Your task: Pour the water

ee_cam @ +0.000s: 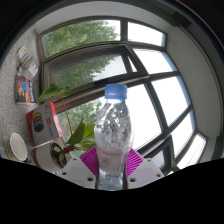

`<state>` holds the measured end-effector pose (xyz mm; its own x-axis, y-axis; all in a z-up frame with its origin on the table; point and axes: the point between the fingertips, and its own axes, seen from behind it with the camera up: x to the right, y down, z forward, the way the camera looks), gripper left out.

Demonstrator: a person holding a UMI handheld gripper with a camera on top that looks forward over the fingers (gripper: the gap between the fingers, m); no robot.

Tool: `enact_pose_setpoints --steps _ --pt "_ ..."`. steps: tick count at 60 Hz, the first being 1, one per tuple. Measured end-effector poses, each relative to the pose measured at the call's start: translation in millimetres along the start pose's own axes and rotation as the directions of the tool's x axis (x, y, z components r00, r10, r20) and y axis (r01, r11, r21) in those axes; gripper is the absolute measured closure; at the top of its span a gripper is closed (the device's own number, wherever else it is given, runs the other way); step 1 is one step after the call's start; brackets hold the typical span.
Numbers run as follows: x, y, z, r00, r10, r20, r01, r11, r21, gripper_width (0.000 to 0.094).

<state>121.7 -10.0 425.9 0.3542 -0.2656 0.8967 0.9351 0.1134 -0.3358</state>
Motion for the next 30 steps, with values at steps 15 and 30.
enact_pose_setpoints --steps 15,30 --pt "-8.6 93.2 -2.1 0.495 0.868 -0.024 -0.861 0.487 -0.148 0.0632" --pt "-166.7 187.5 -25.6 0.336 0.942 -0.021 -0.882 0.307 -0.358 0.0631"
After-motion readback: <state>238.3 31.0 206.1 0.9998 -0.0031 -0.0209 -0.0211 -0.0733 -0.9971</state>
